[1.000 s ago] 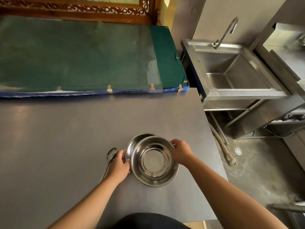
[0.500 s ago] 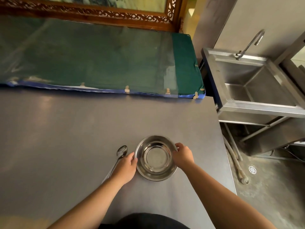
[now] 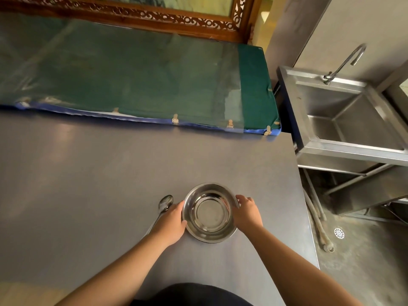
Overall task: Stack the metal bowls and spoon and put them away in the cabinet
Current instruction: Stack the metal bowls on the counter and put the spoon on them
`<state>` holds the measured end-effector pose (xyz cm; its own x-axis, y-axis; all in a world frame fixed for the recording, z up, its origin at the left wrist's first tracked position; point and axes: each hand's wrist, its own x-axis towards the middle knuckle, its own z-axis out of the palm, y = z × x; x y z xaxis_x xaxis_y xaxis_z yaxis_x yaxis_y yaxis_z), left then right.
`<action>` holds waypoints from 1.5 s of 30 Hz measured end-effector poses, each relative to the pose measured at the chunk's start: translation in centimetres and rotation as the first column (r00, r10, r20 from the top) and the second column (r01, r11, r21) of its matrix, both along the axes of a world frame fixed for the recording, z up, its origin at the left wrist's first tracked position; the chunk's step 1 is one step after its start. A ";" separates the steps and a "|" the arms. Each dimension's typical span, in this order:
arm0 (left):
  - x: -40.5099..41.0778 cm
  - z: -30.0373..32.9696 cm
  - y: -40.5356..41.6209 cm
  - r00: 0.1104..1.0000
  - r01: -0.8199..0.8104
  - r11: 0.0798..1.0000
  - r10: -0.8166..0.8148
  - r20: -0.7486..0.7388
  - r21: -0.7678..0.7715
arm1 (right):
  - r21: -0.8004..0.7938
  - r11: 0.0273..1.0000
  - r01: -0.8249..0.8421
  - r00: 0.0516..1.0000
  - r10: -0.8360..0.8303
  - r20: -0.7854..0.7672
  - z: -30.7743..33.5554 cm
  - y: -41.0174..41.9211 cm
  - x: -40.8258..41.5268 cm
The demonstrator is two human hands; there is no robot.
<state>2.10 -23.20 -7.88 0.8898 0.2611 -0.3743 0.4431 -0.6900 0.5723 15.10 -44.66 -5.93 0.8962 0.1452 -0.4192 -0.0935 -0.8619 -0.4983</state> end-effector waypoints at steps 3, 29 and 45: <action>0.3 0.0 0.1 1.000 0.028 1.000 -0.028 -0.003 0.013 | -0.014 0.999 -0.028 0.999 0.029 0.024 -0.3 0.0 -0.2; -4.8 -0.8 6.6 0.984 -0.001 0.914 0.074 -0.162 0.406 | -0.043 0.996 -0.074 0.997 0.075 0.022 -1.3 -0.2 -4.6; -5.2 -1.2 8.7 0.970 0.068 0.914 0.033 -0.240 0.400 | -0.039 0.998 -0.056 0.998 0.057 0.008 -1.5 1.9 -8.2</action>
<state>-3.13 -14.47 -9.04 0.7939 0.4192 -0.4403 0.5161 -0.8476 0.1236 6.85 -42.76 -7.40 0.8910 0.1798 -0.4170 -0.0394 -0.8842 -0.4655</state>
